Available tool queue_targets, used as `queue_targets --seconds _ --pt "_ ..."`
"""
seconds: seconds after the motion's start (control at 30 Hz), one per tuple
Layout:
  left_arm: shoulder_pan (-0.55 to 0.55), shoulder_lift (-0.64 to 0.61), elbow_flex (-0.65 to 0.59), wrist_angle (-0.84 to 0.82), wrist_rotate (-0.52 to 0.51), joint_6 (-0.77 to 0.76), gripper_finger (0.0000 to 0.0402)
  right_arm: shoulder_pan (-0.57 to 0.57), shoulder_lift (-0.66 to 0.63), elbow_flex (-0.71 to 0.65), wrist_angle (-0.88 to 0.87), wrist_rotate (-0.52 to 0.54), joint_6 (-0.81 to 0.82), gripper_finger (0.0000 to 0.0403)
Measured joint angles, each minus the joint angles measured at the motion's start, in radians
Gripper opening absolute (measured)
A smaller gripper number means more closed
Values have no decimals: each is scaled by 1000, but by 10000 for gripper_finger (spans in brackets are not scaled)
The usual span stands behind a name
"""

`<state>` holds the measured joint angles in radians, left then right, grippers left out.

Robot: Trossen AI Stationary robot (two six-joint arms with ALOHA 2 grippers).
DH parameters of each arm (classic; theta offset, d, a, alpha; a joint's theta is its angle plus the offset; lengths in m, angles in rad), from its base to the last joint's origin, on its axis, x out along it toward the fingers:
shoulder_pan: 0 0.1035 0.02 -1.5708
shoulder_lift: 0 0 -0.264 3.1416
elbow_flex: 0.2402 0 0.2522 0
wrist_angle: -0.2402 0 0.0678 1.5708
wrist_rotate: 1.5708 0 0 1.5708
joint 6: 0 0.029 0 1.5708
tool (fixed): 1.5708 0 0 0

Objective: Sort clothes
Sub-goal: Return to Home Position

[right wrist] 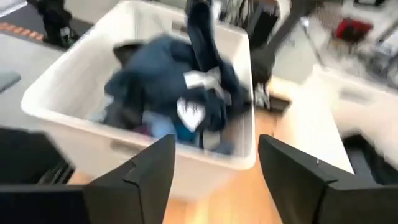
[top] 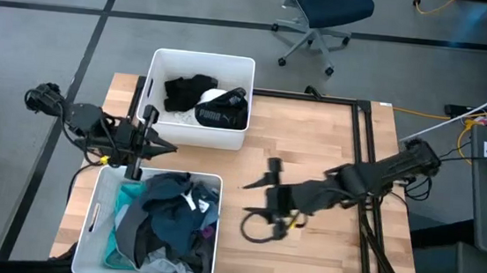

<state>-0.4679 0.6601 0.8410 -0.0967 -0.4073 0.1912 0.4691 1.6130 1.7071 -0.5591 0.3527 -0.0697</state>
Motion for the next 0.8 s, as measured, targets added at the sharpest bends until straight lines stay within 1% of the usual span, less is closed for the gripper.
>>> queue_targets --seconds 0.1,0.17,0.3,0.37,0.47,0.63,0.8 --pt "9 -67 -52 -1 0 -15 5 27 -66 -59 -84 56 60 207" --pt "18 -117 -91 11 0 -37 5 42 -118 -126 -117 92 107 187" --pt "24 -205 -157 13 0 -79 5 61 -256 -305 -104 144 197 145" --pt "24 -239 -190 9 2 -91 5 76 -339 -419 -39 154 212 126" --pt "24 -278 -243 19 2 -106 5 90 -470 -605 103 152 224 102" --pt "32 -339 -337 66 -4 -97 5 90 -682 -896 357 145 233 76" --pt "69 -400 -431 100 -7 -105 5 88 -842 -1097 507 159 225 59"
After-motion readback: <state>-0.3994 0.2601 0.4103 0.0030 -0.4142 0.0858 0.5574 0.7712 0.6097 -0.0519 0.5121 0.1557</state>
